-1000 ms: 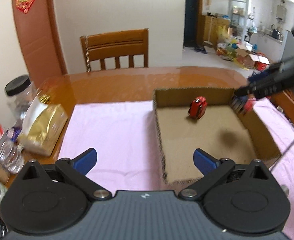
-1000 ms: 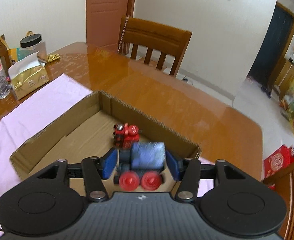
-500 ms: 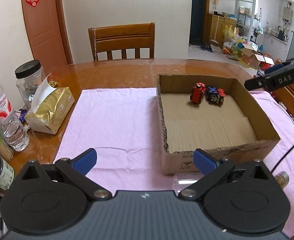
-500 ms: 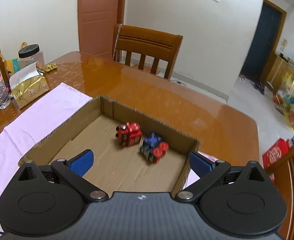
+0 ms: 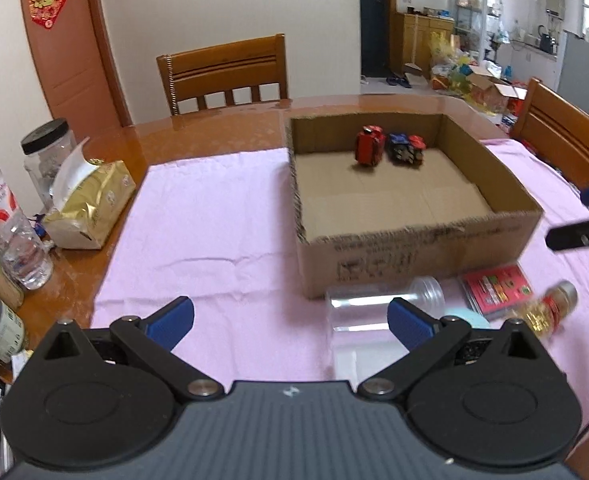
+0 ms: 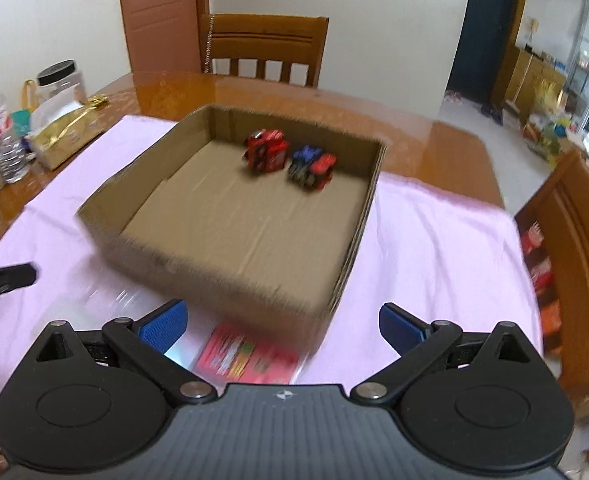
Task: Organize rigid objects
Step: 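Move the left tool to the white container while the right tool approaches the gray cat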
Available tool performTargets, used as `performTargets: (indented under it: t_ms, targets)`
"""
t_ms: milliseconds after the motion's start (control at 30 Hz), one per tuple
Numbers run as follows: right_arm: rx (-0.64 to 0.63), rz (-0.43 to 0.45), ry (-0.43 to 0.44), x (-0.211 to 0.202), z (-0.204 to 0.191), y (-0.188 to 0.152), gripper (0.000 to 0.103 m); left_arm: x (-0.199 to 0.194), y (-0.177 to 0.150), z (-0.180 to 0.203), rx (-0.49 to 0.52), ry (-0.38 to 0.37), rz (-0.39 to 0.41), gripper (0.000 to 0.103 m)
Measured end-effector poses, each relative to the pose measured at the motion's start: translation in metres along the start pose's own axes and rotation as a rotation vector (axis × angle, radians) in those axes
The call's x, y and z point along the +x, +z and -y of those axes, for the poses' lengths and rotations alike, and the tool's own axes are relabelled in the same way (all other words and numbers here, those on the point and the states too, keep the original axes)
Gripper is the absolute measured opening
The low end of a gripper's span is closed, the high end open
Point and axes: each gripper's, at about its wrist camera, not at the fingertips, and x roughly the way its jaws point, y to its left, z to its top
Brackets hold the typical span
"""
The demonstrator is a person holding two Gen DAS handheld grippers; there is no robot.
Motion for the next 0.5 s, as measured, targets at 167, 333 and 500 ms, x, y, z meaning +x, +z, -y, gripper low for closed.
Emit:
performTargets:
  t_ms: [167,333,500]
  targets:
    - [0.006,0.010,0.092,-0.024,-0.020,-0.040,0.103,0.002,-0.018,-0.006,-0.044,-0.043,-0.031,0.102]
    - [0.008,-0.055,0.133,-0.016,-0.053,-0.071,0.103,0.001,-0.034,-0.011,-0.055,-0.027,-0.046,0.102]
    - [0.050,-0.071,0.066,-0.002,-0.081,-0.083,0.103,-0.009,-0.045,-0.021,-0.056,-0.028,-0.052,0.102]
